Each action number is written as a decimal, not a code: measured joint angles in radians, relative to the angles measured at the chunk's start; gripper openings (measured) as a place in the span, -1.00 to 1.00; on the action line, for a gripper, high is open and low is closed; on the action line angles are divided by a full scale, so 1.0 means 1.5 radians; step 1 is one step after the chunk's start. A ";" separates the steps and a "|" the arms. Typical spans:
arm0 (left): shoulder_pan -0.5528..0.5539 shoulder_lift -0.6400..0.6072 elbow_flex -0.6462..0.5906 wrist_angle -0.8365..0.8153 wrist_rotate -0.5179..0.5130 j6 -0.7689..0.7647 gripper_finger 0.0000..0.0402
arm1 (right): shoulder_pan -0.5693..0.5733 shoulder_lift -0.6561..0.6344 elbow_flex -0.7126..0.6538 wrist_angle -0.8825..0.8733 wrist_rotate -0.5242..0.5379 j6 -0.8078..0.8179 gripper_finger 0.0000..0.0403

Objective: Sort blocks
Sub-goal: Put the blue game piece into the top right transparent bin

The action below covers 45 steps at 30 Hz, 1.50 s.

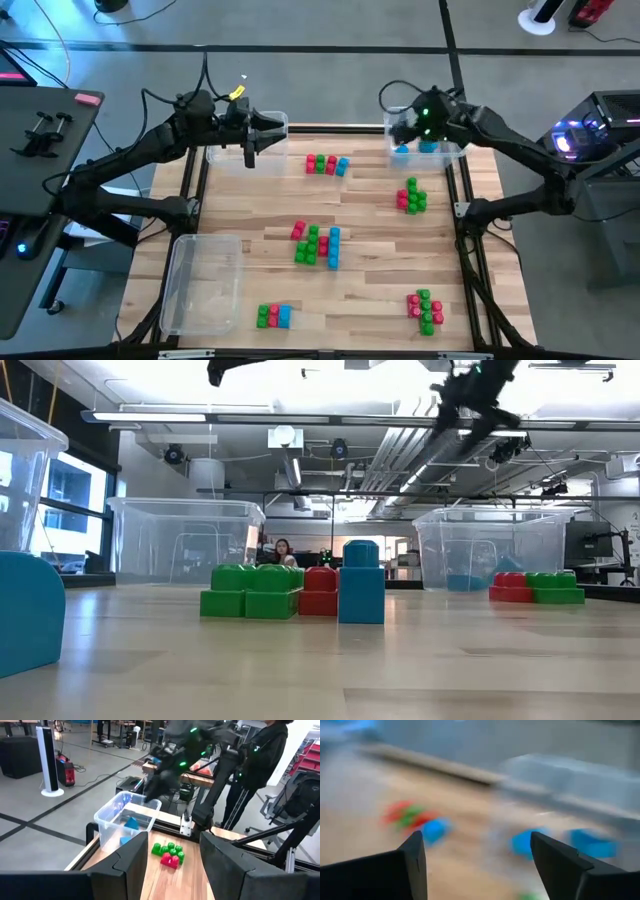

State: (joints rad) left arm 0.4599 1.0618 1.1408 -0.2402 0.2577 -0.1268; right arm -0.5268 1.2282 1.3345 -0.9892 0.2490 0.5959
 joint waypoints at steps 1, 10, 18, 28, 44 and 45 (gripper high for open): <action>0.000 0.000 0.000 -0.006 0.000 0.001 -0.16 | 0.030 0.004 0.000 0.007 -0.025 0.025 0.15; 0.000 0.000 0.000 -0.052 0.000 0.029 -0.16 | 0.347 0.168 -0.001 0.008 -0.043 0.374 0.11; 0.000 0.000 0.000 -0.052 0.000 0.092 -0.16 | 0.453 0.331 -0.001 0.087 -0.075 0.634 0.11; 0.000 0.000 0.000 -0.052 0.000 0.110 -0.16 | 0.473 0.456 0.063 0.103 -0.096 0.750 0.11; 0.000 0.000 0.000 -0.071 0.000 0.110 -0.16 | 0.451 0.526 0.109 -0.004 -0.129 0.731 0.11; 0.000 0.000 0.000 -0.071 0.000 0.110 -0.16 | 0.451 0.525 0.109 -0.009 -0.129 0.725 0.11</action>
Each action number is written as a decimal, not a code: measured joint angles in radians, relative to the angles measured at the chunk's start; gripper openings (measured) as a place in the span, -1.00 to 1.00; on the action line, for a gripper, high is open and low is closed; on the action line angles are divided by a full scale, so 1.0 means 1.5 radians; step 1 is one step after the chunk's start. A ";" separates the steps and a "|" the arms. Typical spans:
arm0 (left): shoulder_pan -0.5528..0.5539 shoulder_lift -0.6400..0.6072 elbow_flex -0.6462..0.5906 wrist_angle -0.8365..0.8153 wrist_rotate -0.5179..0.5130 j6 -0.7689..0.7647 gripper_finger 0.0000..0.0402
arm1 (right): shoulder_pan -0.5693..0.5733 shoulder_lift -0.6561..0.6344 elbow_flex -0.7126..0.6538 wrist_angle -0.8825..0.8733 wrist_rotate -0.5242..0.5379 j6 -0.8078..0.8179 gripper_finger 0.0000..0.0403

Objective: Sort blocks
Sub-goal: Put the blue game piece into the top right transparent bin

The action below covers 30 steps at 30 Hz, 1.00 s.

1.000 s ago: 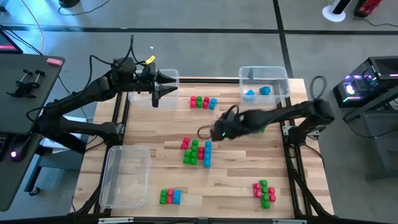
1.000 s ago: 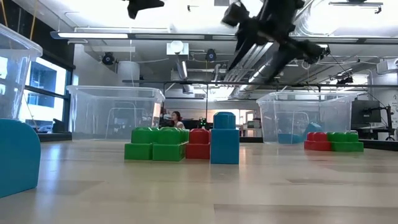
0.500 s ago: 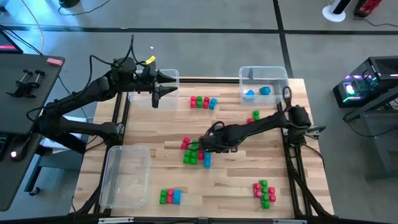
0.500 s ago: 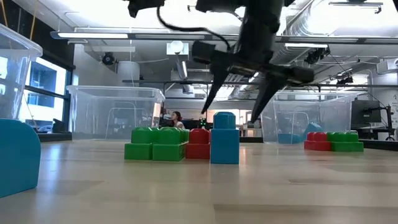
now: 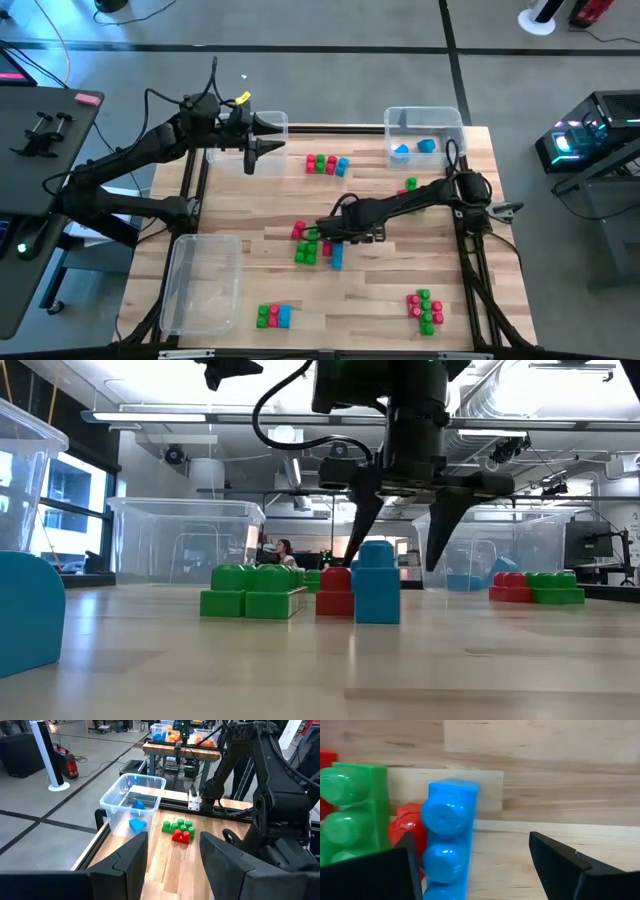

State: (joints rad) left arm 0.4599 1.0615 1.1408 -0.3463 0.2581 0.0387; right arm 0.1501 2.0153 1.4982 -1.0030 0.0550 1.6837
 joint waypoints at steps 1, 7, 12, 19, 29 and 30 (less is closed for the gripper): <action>0.000 0.000 0.000 0.000 0.000 0.000 -0.16 | 0.000 -0.002 0.000 -0.005 -0.001 -0.006 0.11; 0.000 0.000 0.000 0.000 0.000 0.000 -0.16 | 0.000 -0.014 -0.003 -0.019 -0.003 -0.031 0.11; 0.000 0.000 0.000 0.000 0.000 0.000 -0.16 | 0.001 -0.032 -0.005 -0.076 0.000 -0.047 0.11; 0.000 0.000 0.000 0.000 -0.001 0.000 -0.16 | 0.001 -0.045 -0.006 -0.099 0.006 -0.089 0.11; 0.000 0.000 0.000 0.000 -0.002 0.000 -0.16 | 0.000 -0.045 -0.005 -0.127 -0.007 -0.112 0.11; 0.000 0.000 0.000 0.000 -0.002 0.000 -0.16 | -0.001 -0.046 -0.005 -0.125 -0.009 -0.116 0.11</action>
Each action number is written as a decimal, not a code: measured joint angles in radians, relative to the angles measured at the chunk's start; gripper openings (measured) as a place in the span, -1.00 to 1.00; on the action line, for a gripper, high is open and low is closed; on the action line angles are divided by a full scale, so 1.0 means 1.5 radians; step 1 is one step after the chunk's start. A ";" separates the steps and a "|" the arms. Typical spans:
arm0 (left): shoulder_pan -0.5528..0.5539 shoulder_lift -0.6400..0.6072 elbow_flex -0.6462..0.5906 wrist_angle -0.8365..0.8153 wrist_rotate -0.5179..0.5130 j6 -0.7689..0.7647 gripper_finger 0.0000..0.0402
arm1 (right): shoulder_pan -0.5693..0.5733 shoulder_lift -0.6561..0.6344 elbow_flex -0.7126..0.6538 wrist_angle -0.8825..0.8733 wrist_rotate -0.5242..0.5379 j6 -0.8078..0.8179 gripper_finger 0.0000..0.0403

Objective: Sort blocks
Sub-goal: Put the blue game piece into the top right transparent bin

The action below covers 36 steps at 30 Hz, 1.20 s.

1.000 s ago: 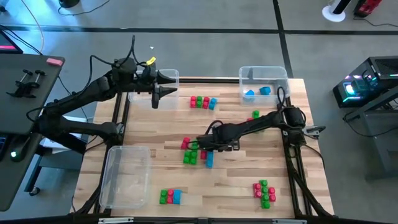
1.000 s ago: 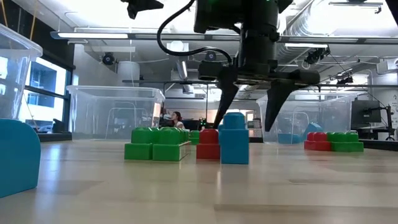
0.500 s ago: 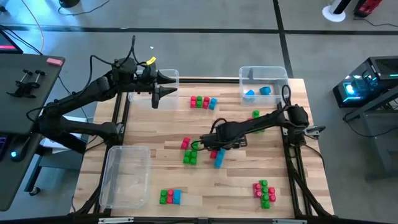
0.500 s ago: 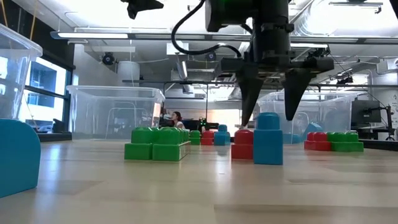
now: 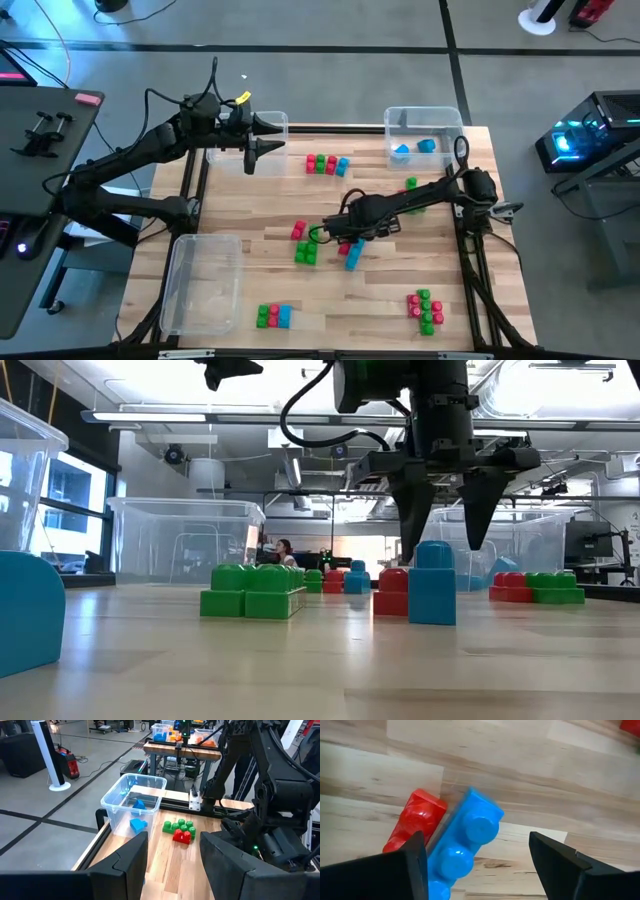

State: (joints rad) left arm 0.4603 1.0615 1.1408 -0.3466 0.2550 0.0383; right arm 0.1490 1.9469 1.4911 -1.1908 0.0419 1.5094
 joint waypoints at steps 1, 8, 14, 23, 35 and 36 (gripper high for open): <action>0.000 0.000 0.000 0.000 0.000 0.000 -0.16 | -0.001 0.000 0.000 0.001 -0.001 -0.001 0.11; 0.000 0.000 0.000 -0.001 -0.001 -0.004 -0.16 | -0.011 0.000 0.000 0.005 -0.004 -0.026 0.11; 0.000 0.000 0.000 -0.001 -0.001 -0.007 -0.16 | -0.017 0.000 0.000 0.003 -0.004 -0.054 0.11; 0.000 0.000 0.000 -0.001 -0.001 -0.018 -0.16 | -0.022 0.018 -0.001 0.014 -0.020 -0.097 0.11; 0.000 0.000 0.000 -0.001 -0.001 -0.018 -0.16 | -0.038 0.020 0.016 0.042 0.021 -0.122 0.11; 0.000 0.000 0.000 -0.001 -0.001 -0.018 -0.16 | -0.038 0.020 0.024 0.027 0.027 -0.122 0.11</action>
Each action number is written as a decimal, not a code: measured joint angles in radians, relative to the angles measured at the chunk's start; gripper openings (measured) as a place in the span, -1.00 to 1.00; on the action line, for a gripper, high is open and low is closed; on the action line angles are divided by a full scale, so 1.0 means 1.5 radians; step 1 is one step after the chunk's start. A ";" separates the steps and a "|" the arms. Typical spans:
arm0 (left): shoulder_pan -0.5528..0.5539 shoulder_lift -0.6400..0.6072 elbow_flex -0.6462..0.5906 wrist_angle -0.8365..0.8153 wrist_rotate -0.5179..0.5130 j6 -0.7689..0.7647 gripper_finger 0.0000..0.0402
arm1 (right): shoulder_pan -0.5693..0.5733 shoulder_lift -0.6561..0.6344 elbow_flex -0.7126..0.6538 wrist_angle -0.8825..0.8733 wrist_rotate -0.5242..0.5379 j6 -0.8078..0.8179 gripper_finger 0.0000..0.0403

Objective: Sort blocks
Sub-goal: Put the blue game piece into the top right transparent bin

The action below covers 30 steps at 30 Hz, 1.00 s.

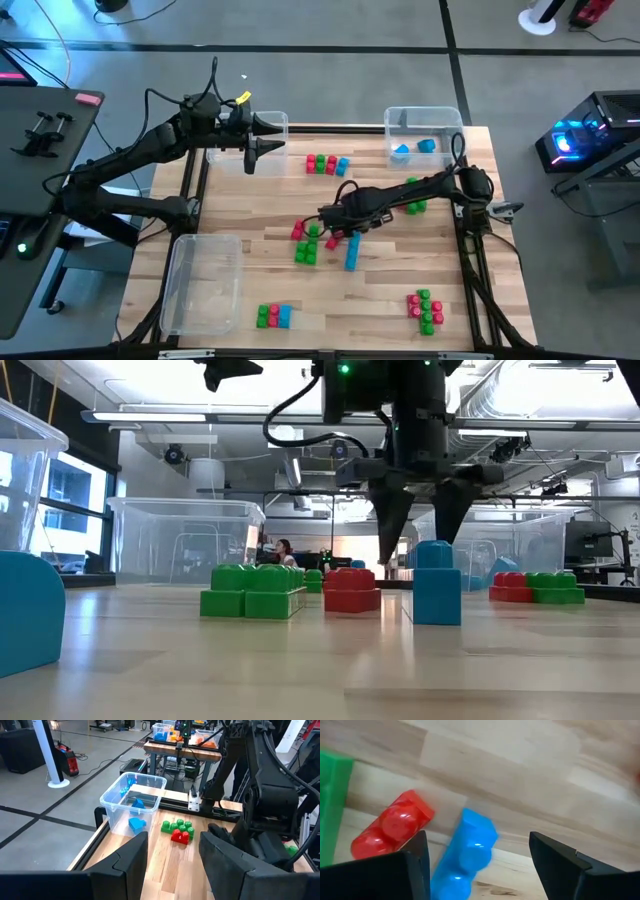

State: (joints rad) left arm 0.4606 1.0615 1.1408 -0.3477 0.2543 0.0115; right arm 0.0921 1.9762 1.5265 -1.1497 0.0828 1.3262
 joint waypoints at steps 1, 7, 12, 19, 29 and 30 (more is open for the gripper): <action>0.000 0.000 0.000 0.000 0.000 0.000 -0.16 | 0.000 0.000 0.008 -0.017 0.004 0.000 0.11; 0.000 0.000 0.000 0.000 0.000 0.000 -0.16 | 0.022 -0.003 0.026 -0.053 -0.040 0.024 0.11; 0.000 0.000 0.000 0.000 0.000 0.000 -0.16 | 0.041 -0.003 0.006 -0.026 -0.057 0.106 0.11; 0.000 0.000 0.000 0.000 0.000 0.000 -0.16 | 0.060 -0.001 -0.038 0.092 -0.077 0.206 0.11; 0.000 0.000 0.000 0.000 0.000 0.016 -0.16 | 0.085 0.001 -0.117 0.134 -0.081 0.268 0.10; 0.000 0.000 0.000 0.000 0.000 0.016 -0.16 | 0.087 0.002 -0.122 0.139 -0.081 0.264 0.08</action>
State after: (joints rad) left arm 0.4604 1.0616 1.1406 -0.3470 0.2546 0.0360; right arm 0.2222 1.9785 1.3432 -0.9410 -0.0380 1.7219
